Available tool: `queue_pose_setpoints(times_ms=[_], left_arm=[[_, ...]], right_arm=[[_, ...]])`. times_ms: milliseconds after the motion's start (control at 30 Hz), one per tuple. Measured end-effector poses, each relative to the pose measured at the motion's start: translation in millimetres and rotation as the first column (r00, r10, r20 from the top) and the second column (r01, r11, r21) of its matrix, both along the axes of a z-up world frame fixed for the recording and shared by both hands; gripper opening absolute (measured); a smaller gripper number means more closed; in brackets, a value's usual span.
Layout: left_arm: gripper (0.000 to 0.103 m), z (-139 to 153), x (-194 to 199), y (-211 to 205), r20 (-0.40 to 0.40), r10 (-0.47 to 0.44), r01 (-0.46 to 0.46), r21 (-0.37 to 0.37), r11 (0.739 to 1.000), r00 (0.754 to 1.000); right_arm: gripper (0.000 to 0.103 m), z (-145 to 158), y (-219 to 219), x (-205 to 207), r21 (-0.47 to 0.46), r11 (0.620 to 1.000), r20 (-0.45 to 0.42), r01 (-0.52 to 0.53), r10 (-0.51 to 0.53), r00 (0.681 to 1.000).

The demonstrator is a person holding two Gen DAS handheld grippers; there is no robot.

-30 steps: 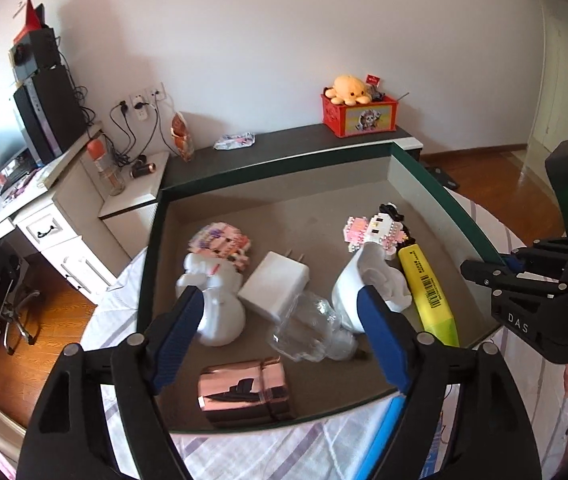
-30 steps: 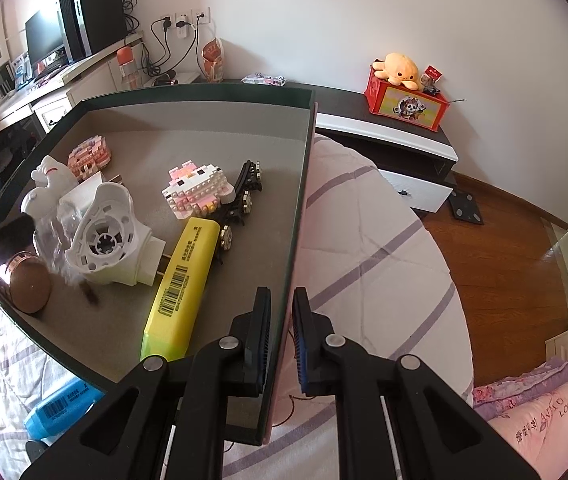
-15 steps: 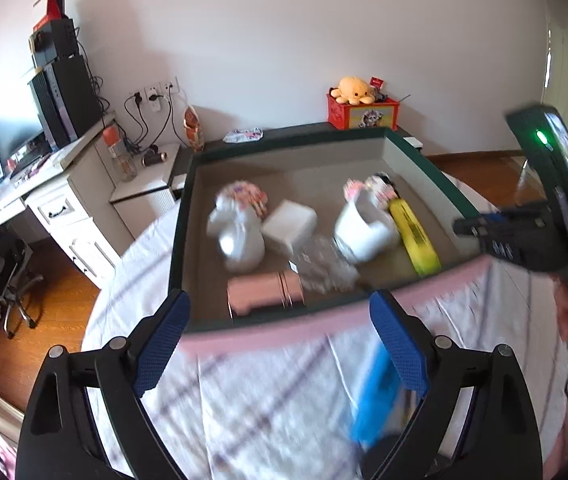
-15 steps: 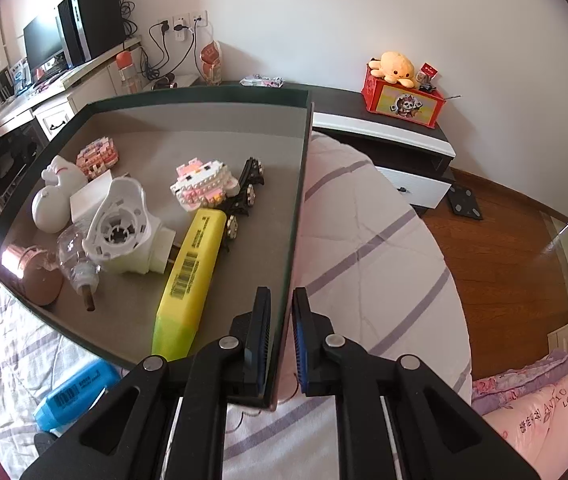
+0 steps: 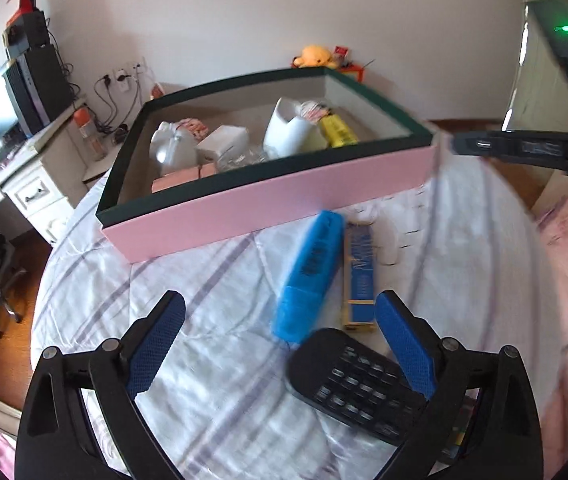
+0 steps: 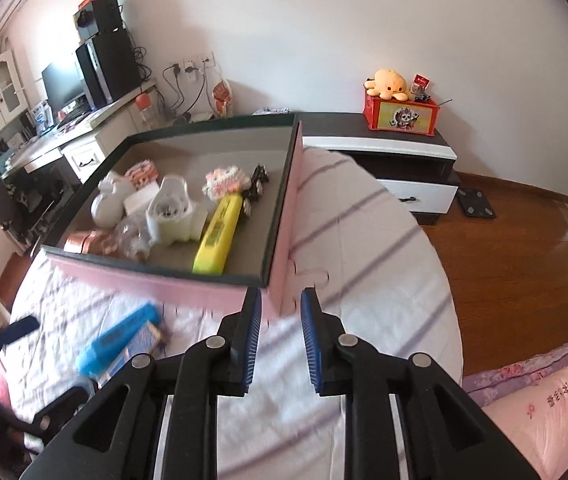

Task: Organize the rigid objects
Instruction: 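Withdraw the left tool from the box toward the blue highlighter, then grasp the blue highlighter with the left tool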

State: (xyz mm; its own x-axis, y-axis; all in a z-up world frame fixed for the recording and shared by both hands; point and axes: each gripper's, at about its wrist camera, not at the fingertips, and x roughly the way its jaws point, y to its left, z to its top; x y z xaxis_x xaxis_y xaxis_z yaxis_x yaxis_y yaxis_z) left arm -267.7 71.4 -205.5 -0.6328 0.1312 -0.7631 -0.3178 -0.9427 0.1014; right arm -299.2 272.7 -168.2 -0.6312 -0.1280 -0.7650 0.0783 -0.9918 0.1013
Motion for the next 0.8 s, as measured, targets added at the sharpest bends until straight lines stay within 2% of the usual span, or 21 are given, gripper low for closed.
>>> queue_pose_setpoints(times_ms=[100, 167, 267, 333, 400, 433, 500, 533, 633, 800], left_arm=[[0.092, -10.7, -15.6, -2.3, 0.032, 0.003, -0.003, -0.014, 1.0, 0.999], [0.081, -11.7, -21.3, -3.5, 0.042, -0.009, 0.009, -0.005, 1.0, 0.999], [0.079, -13.5, -26.2, 4.3, 0.037, -0.043, 0.045, -0.046, 0.998, 0.998], [0.078, -20.8, -31.7, 9.7, 0.062, -0.063, 0.066, -0.06, 0.996, 0.996], [0.076, -21.6, -34.7, 12.1, 0.043, -0.065, 0.067, -0.054, 0.996, 0.997], [0.07, -21.7, -35.5, 13.2, 0.046, -0.078, 0.08, -0.049, 0.996, 0.996], [0.042, -21.5, -38.0, 14.2, 0.055, -0.105, 0.106, -0.021, 0.994, 0.993], [0.039, -23.2, -38.2, 15.1, 0.061, -0.11, 0.112, -0.023, 0.993, 0.992], [0.036, -23.9, -31.4, 14.3, 0.024, -0.137, 0.139, -0.058, 0.989, 0.99], [0.033, -19.6, -28.0, -12.9, 0.028, -0.093, 0.095, -0.06, 0.994, 0.995]], right_arm=[[0.021, -4.0, 7.7, 10.7, -0.02, 1.0, -0.004, 0.013, -0.013, 1.0], [0.021, -5.7, 12.2, 13.2, -0.03, 0.999, 0.001, 0.017, -0.017, 1.0], [0.021, -3.3, 17.7, 13.1, -0.04, 0.999, -0.01, 0.028, -0.029, 1.0], [0.021, -0.1, 17.9, 10.6, -0.047, 0.998, -0.021, 0.03, -0.031, 0.999], [0.021, 2.4, 15.8, 6.0, -0.045, 0.999, -0.029, 0.026, -0.027, 0.999], [0.021, 3.5, 14.5, 3.4, -0.043, 0.999, -0.032, 0.025, -0.026, 0.999], [0.021, 5.0, 11.3, -3.7, -0.041, 0.999, -0.035, 0.024, -0.026, 0.999], [0.022, 6.2, 9.5, -8.2, -0.041, 0.999, -0.042, 0.027, -0.028, 0.999], [0.039, 7.4, 6.2, -20.1, -0.042, 0.999, -0.043, 0.033, -0.035, 0.998], [0.04, 2.3, -5.2, -46.4, -0.019, 0.999, -0.028, 0.029, -0.03, 0.999]])
